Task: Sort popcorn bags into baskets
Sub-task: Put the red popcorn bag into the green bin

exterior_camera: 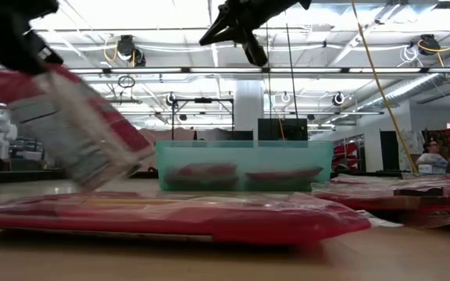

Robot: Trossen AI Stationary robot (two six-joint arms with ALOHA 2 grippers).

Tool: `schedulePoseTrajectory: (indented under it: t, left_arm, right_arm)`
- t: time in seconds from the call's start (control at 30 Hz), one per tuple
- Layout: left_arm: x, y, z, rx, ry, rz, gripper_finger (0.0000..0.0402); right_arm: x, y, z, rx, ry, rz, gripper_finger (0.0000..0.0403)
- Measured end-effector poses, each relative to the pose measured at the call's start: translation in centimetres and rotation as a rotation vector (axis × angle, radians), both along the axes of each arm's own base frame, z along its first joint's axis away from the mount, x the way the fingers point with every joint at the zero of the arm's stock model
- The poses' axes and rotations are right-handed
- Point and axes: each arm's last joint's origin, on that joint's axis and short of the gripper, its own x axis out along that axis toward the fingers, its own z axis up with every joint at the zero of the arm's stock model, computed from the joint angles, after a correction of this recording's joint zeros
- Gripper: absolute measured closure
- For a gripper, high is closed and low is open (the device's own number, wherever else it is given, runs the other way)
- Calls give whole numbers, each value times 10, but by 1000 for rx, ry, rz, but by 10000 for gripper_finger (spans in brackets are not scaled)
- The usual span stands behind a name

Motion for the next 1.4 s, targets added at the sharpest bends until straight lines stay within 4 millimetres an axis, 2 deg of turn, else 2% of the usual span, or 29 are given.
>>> schedulePoseTrajectory:
  t: [0.43,0.6,0.73,0.9,1.07,1.2,1.4]
  left_arm:
    - [12,33,69,-93,-215,231,401]
    - [17,48,98,-136,-389,402,401]
    - [22,63,118,-166,-583,534,401]
    - [31,81,129,-200,-737,684,401]
    - [49,96,133,-290,-852,792,401]
    - [66,104,134,-338,-940,818,401]
    - [87,108,129,-368,-991,822,401]
  right_arm:
    - [-18,7,29,-167,-94,83,394]
    - [-16,21,34,-268,-135,170,360]
    - [-11,43,38,-516,-173,239,312]
    - [-10,65,41,-917,-88,159,236]
    - [-9,64,47,-1047,-77,74,171]
    - [-8,54,53,-1115,-98,48,153]
    - [-10,30,52,-1121,-55,-2,155]
